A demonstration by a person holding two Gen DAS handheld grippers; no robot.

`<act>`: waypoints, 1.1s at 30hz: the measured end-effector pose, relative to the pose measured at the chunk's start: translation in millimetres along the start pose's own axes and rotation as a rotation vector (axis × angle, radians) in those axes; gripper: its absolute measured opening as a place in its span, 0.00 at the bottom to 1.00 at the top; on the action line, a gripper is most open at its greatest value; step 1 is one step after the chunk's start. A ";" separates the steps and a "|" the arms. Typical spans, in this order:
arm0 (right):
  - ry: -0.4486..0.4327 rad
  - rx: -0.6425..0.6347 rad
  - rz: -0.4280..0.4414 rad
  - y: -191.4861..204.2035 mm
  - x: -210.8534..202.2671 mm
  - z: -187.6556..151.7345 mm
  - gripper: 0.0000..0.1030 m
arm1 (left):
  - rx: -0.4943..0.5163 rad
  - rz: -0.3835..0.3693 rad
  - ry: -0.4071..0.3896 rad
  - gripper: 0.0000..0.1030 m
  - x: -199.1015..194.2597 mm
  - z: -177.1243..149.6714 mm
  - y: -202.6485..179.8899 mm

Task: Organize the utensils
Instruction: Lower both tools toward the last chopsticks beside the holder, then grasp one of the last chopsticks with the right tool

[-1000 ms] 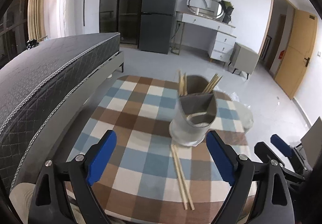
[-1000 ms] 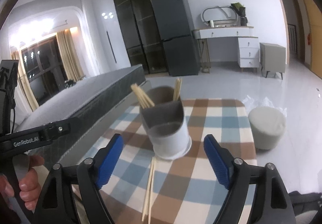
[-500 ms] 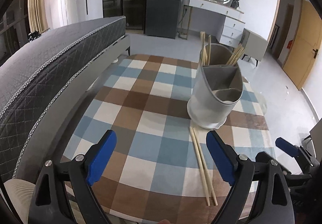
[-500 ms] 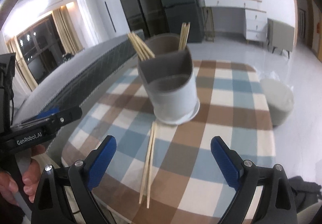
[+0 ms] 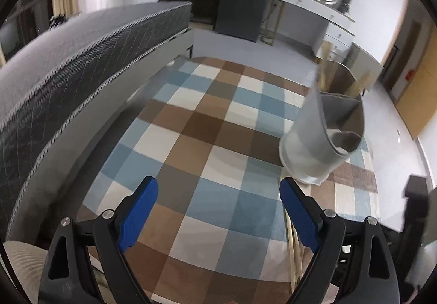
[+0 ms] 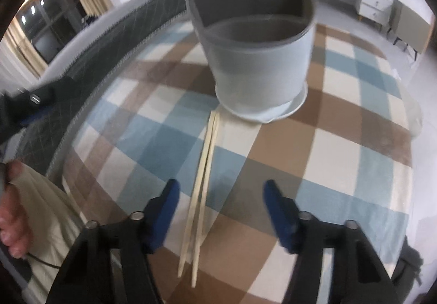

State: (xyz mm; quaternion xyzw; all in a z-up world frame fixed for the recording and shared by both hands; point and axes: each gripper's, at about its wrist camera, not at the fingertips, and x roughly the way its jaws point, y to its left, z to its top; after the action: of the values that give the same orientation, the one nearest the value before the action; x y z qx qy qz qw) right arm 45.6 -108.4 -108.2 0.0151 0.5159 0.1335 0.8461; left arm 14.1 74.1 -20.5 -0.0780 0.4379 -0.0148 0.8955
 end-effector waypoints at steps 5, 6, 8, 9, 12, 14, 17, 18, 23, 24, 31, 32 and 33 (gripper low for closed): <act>0.072 -0.061 -0.023 8.4 23.6 11.4 0.33 | -0.076 -0.005 0.051 0.85 8.2 3.0 13.8; 0.088 -0.074 -0.033 9.9 28.0 13.3 0.28 | -0.089 -0.008 0.057 0.85 8.8 3.2 15.8; 0.120 -0.092 -0.056 11.6 36.9 15.8 0.19 | -0.104 -0.011 0.062 0.85 8.4 3.9 17.7; 0.129 -0.097 -0.056 12.0 39.1 16.5 0.18 | -0.111 -0.016 0.063 0.85 7.9 4.2 18.3; 0.143 -0.113 -0.055 14.9 41.9 18.3 0.12 | -0.122 -0.023 0.064 0.85 6.4 5.7 19.6; 0.150 -0.126 -0.053 18.4 41.3 18.8 0.11 | -0.131 -0.031 0.071 0.85 7.2 7.3 21.0; 0.158 -0.148 -0.060 21.8 39.5 18.6 0.11 | -0.149 -0.045 0.082 0.85 8.2 8.2 23.9; 0.159 -0.149 -0.058 22.8 40.0 18.9 0.11 | -0.157 -0.049 0.085 0.85 8.2 8.3 25.0; 0.172 -0.153 -0.070 29.6 46.9 25.6 0.12 | -0.169 -0.061 0.091 0.85 9.0 9.7 28.1; 0.191 -0.156 -0.080 30.9 50.0 26.3 0.12 | -0.169 -0.061 0.092 0.85 8.9 9.8 28.3; 0.194 -0.203 -0.111 41.8 54.4 24.0 0.05 | -0.201 -0.058 0.113 0.85 12.1 10.1 35.8; 0.197 -0.222 -0.106 47.5 52.7 18.1 0.04 | -0.207 -0.060 0.115 0.85 12.1 10.1 37.0; 0.201 -0.238 -0.103 48.0 50.5 12.8 0.04 | -0.216 -0.062 0.119 0.85 12.6 10.3 39.0</act>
State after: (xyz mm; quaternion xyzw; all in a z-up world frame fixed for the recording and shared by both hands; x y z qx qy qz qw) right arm 68.5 -48.4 -138.3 -0.1254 0.5785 0.1510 0.7918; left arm 28.3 112.7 -30.1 -0.1866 0.4869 0.0001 0.8533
